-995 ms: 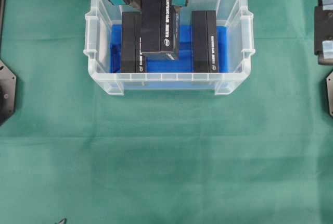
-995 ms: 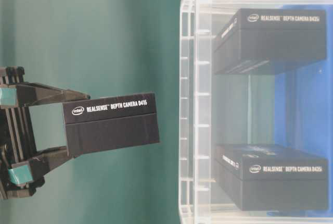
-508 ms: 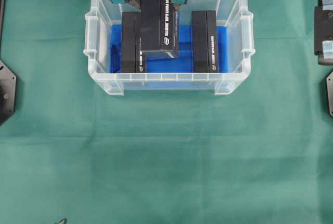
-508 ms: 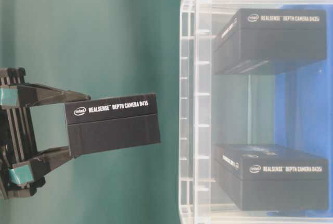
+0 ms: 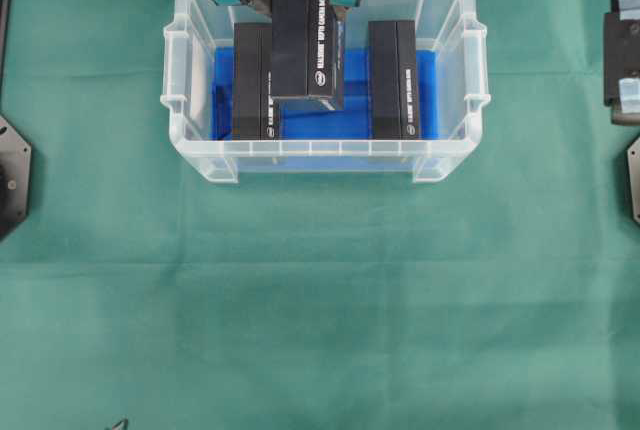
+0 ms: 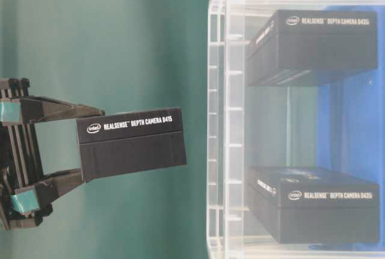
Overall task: Take the box out of the case with the left arm.
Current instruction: 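Lift the middle black box upward out of the foam with the left gripper, then carry the held box out of the case toward the table front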
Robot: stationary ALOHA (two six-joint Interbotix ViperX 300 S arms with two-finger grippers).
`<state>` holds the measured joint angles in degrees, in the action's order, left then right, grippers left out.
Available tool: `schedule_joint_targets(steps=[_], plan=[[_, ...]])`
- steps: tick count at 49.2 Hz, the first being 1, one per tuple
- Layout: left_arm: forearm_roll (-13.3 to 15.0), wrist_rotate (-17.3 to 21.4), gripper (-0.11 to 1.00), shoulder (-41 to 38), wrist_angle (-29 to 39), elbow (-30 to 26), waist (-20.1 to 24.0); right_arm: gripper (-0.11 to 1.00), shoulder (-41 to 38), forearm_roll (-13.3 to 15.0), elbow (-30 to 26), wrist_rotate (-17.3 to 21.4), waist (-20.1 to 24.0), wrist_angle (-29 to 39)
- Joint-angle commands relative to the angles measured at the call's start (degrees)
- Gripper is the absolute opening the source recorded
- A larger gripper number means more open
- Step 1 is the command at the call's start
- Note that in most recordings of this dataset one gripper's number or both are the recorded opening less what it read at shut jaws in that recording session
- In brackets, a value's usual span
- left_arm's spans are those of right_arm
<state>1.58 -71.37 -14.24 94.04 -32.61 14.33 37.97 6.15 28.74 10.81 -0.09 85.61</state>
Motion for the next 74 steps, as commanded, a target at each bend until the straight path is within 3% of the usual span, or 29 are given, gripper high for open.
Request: schedule_joint_targets(steps=[1,13,24,50,67,74], plan=[[0.00,0.00,0.61,2.11,-0.26,-1.58,0.18,0.00,0.09,0.09,-0.53,0.09,0.00,-0.18],[0.00,-0.18,0.61,2.29,-0.26,-1.32,-0.44,0.00,0.09,0.00,-0.53,0.09,0.00,-0.18],[0.00,-1.14,0.61,2.37,-0.26,-1.32,-3.78,0.00,0.09,0.00,-0.53,0.09,0.00,-0.18],[-1.58,-16.08,0.61,2.37,-0.26,0.09,-18.19,0.00,0.09,0.00,-0.44,0.09,0.00,-0.18],[-1.58,-28.04,0.61,1.76,-3.25,-0.26,-26.89,0.00,0.09,0.00,-0.44,0.09,0.00,-0.18],[-1.67,-30.23,0.61,1.76,-3.96,0.09,-28.56,0.00,0.09,-0.18,-0.44,0.09,0.00,-0.18]])
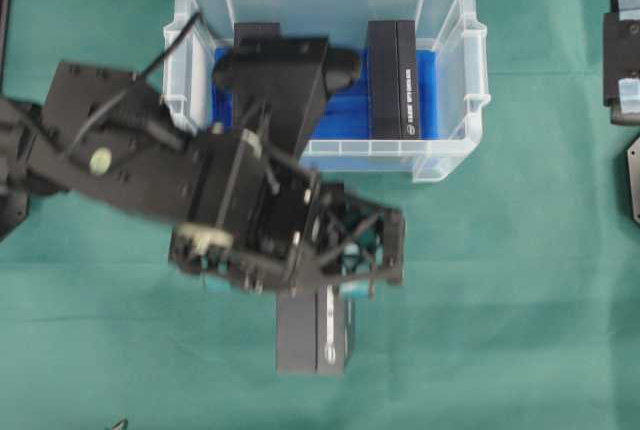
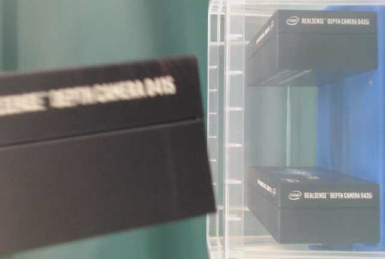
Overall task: Take the box out of the case with the left arm.
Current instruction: 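Carry the held box out of the case toward the table front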
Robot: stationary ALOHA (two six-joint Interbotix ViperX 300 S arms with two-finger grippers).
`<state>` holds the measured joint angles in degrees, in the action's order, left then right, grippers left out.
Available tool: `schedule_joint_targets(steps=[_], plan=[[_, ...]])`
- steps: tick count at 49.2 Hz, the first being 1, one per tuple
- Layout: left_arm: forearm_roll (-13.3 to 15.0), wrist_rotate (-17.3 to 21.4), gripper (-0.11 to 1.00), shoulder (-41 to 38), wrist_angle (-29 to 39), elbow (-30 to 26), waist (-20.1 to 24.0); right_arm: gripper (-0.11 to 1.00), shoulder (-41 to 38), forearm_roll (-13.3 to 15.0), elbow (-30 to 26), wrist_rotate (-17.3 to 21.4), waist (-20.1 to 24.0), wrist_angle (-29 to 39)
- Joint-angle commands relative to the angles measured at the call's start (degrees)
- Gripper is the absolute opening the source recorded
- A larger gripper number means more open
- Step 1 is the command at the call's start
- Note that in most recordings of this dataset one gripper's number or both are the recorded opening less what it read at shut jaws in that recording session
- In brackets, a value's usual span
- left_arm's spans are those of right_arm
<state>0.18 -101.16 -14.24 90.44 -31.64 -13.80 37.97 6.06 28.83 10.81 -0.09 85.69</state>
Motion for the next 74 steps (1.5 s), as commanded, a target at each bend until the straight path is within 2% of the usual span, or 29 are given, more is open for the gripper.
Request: schedule_joint_targets(steps=[1,10,27,37,53,61,74], plan=[[-0.26,-0.44,0.61,1.76,-0.44,-0.88,-0.53,0.00,0.09,-0.09,-0.53,0.09,0.00,-0.26],[-0.97,-0.53,0.61,1.76,-0.44,-0.35,-0.79,0.00,0.09,-0.18,-0.53,0.18,0.00,-0.26],[-1.32,-0.97,0.61,2.02,-1.49,3.96,-1.23,0.00,0.09,-0.18,-0.53,0.18,0.00,-0.26],[-1.76,-0.88,0.61,2.29,-3.78,8.79,-1.32,0.00,-0.09,-0.18,-0.53,0.18,0.00,-0.26],[-3.52,-1.14,0.61,2.64,-14.68,20.04,-1.32,0.00,-0.09,-0.18,-0.53,0.18,0.00,-0.26],[-3.52,-1.14,0.61,2.29,-19.25,25.14,-0.97,0.00,-0.09,-0.26,-0.53,0.18,0.00,-0.26],[-3.60,-1.05,0.60,0.70,-27.77,30.67,-0.53,0.00,-0.18,-0.26,-0.53,0.26,0.00,-0.26]])
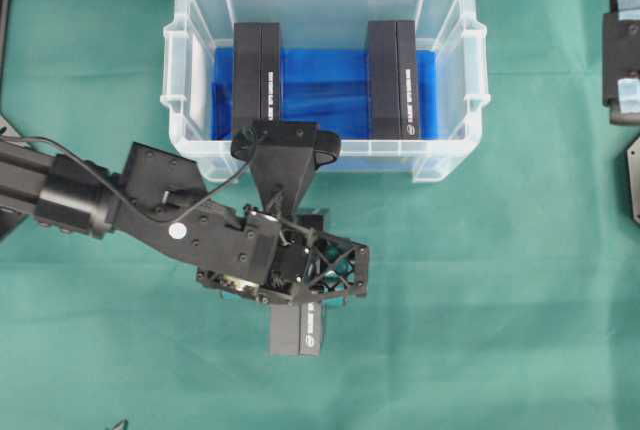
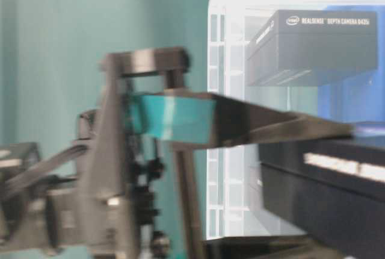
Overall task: Take the box out of the case with the left arm.
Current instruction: 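Carry the held box out of the case toward the table front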
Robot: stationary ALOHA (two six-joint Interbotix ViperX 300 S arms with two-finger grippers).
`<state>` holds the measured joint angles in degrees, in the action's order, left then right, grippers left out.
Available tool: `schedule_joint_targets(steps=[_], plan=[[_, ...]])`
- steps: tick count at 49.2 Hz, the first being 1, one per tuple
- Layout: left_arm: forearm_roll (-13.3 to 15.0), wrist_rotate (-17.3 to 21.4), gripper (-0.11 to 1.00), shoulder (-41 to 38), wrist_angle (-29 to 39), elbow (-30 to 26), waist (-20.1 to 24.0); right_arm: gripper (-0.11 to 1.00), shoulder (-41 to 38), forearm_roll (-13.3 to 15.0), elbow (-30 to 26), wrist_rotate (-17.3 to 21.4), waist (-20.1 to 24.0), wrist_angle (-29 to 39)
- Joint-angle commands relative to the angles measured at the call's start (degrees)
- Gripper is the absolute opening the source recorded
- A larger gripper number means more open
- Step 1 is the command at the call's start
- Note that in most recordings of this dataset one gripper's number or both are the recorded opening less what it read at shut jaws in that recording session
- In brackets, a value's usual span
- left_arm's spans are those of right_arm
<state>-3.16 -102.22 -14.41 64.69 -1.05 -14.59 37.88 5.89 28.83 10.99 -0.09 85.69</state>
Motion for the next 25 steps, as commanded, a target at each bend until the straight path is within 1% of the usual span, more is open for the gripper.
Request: schedule_joint_targets(steps=[1,14,25], plan=[[-0.26,0.00,0.60,0.88,-2.29,0.26,0.26,0.00,-0.09,-0.09,-0.53,0.00,0.00,-0.26],[0.00,0.26,0.61,0.79,-3.43,2.46,0.79,0.00,0.00,-0.09,-0.53,0.00,0.00,-0.35],[0.26,0.62,0.60,0.97,-4.22,2.72,1.49,0.00,0.00,-0.09,-0.53,0.00,0.00,-0.26]])
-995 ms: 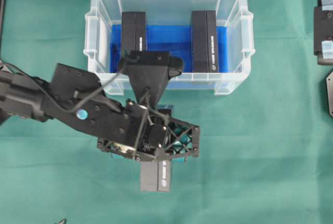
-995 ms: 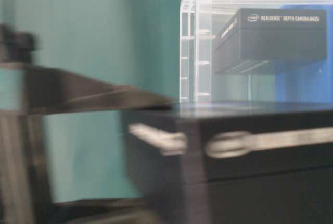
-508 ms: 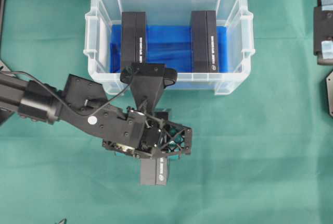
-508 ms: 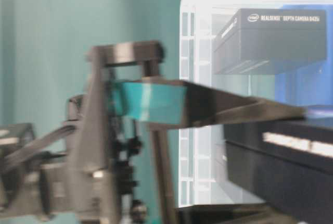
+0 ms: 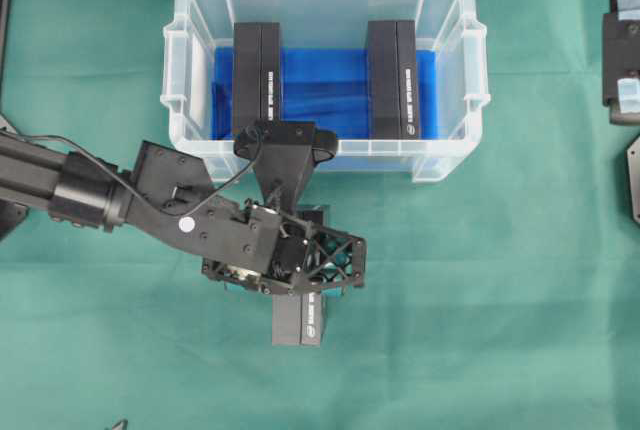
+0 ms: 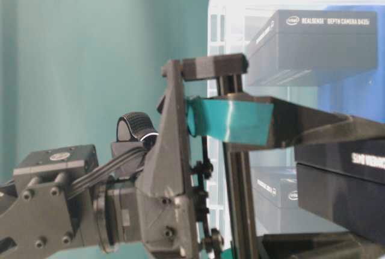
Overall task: Take the box out of the case with the left arm.
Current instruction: 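Carry the held box out of the case toward the table front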
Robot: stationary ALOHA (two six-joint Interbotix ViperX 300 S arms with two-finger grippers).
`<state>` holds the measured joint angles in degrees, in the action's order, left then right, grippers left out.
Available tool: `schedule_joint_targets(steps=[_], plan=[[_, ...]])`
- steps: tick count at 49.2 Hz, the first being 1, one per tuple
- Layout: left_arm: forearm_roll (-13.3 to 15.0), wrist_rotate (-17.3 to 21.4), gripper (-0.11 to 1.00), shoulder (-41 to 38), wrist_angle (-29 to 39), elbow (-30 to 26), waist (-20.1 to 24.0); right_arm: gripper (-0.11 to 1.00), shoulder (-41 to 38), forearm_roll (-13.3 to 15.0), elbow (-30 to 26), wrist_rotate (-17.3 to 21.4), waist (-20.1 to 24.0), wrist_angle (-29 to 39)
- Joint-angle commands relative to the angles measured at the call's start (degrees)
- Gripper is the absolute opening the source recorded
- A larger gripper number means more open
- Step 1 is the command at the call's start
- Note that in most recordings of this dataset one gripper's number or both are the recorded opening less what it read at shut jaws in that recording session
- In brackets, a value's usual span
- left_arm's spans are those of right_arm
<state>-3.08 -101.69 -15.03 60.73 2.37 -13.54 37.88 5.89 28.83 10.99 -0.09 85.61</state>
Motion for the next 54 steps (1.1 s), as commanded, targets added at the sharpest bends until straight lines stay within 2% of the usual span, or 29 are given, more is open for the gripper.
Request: schedule_joint_targets(steps=[1,10,19,35,37,41,44,54], plan=[[0.26,-0.09,0.61,1.58,-0.26,-0.70,0.53,0.00,0.00,-0.09,-0.53,0.00,0.00,-0.26],[0.62,0.09,0.60,1.67,-0.18,-0.62,1.23,0.00,0.00,-0.09,-0.53,0.44,0.00,-0.18],[0.79,0.18,0.61,1.76,-0.44,-0.18,1.14,0.00,-0.09,0.09,-0.53,3.25,0.00,-0.26],[0.97,0.62,0.60,1.85,-1.23,-0.09,1.14,0.00,0.00,0.00,-0.26,3.43,0.00,-1.32],[0.97,1.14,0.65,1.93,-1.93,-0.09,1.14,0.00,-0.09,0.00,-0.26,3.43,0.00,-1.32],[0.97,2.37,0.87,1.85,-3.69,-0.09,1.14,0.00,-0.09,0.00,-0.26,3.43,0.00,-1.41],[0.97,2.55,0.97,1.85,-4.13,-0.09,1.14,0.00,-0.09,0.00,-0.26,3.43,0.00,-1.41],[0.97,2.55,0.97,1.93,-4.48,-0.09,1.14,0.00,0.00,-0.09,-0.26,3.52,0.00,-1.41]])
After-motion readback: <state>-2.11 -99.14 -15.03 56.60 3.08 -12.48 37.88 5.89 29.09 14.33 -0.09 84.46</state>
